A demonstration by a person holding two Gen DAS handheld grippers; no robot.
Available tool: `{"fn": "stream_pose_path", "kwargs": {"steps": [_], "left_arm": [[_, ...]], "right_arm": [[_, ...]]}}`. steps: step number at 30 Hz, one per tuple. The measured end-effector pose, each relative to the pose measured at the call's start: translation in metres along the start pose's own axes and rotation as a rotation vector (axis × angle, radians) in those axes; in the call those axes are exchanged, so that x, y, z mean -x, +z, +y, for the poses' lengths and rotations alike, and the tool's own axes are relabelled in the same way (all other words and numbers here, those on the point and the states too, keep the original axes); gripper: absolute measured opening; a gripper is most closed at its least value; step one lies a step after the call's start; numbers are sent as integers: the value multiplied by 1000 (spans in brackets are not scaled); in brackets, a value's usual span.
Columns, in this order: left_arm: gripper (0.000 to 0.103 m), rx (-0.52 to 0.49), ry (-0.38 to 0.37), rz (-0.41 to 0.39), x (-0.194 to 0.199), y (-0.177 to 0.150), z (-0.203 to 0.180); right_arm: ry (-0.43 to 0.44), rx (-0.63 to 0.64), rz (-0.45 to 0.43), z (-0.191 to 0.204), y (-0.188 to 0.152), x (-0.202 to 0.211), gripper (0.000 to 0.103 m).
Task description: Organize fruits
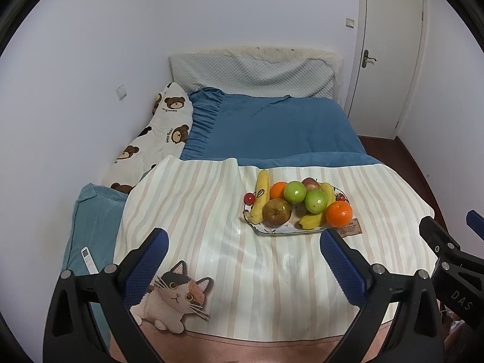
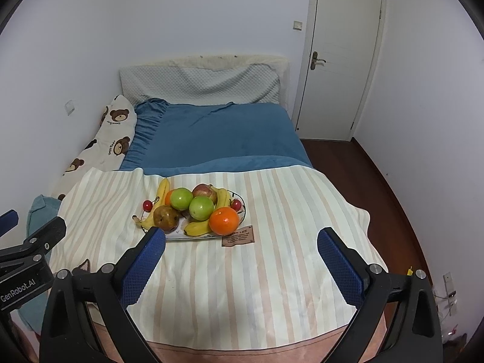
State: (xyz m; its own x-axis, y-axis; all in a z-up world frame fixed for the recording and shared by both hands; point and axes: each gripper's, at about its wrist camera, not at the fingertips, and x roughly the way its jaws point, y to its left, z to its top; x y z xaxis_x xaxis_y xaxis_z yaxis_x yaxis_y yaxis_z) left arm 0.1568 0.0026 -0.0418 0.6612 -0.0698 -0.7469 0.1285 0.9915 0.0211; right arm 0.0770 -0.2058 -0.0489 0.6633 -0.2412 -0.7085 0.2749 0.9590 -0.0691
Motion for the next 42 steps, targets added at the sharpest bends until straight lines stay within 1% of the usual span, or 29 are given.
{"fn": "stream_pose_path", "kwargs": {"steps": [27, 42], "left_arm": [[102, -2, -1, -12, 6, 0, 3], [102, -6, 1, -17, 8, 1, 3]], "right_arm": [[-6, -14, -13, 0, -1, 4, 103], [-11, -20, -21, 2, 1, 13, 103]]}}
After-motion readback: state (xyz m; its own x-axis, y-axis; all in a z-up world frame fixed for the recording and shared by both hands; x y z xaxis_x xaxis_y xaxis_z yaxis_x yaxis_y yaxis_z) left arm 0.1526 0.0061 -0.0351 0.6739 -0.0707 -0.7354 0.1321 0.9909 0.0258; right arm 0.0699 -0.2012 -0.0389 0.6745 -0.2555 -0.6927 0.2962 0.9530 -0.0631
